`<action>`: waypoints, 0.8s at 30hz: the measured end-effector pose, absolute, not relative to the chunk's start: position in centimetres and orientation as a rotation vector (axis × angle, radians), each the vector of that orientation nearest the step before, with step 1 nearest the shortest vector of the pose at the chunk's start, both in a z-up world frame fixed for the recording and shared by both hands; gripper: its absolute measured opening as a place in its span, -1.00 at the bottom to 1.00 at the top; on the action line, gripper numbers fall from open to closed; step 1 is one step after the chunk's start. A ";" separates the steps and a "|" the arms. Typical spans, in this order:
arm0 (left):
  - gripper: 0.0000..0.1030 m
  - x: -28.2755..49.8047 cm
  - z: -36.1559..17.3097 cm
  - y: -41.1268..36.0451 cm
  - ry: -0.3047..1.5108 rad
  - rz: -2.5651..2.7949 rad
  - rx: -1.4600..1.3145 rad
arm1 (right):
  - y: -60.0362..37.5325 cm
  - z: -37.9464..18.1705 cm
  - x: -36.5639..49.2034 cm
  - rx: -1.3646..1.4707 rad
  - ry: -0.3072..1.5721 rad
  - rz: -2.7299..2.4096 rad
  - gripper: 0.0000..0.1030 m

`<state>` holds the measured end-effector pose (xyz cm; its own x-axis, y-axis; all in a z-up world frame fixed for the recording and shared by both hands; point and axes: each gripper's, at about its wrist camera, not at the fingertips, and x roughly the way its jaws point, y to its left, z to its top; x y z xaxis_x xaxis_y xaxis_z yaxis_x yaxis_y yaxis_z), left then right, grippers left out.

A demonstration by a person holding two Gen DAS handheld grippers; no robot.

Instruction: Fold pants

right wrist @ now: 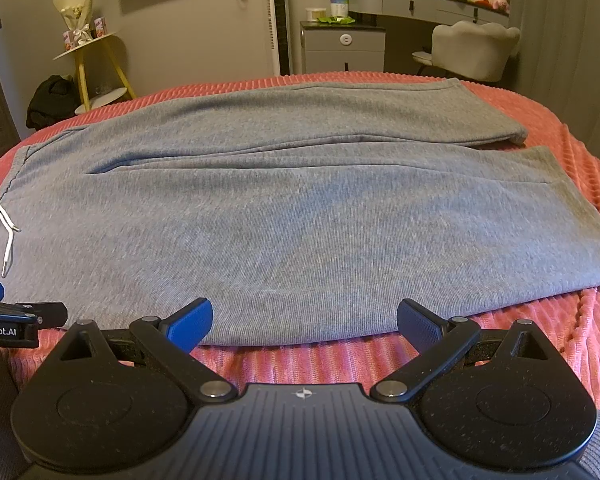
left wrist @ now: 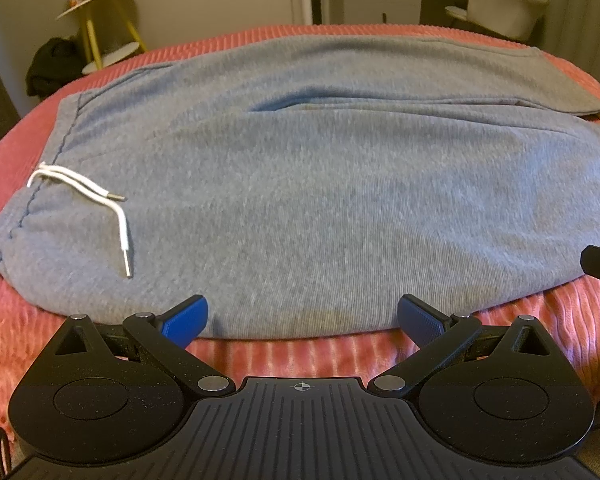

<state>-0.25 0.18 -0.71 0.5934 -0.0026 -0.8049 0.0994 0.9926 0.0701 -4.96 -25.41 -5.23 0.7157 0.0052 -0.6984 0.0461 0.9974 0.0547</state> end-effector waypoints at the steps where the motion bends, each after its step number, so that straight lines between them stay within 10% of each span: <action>1: 1.00 -0.3 -0.8 0.2 0.935 -0.060 0.111 | -25.4 -5.2 -5.0 0.070 0.773 -0.023 0.92; 24: 1.00 0.0 -0.7 0.0 0.940 -0.059 0.112 | -25.5 -5.2 -5.0 0.072 0.771 -0.022 0.92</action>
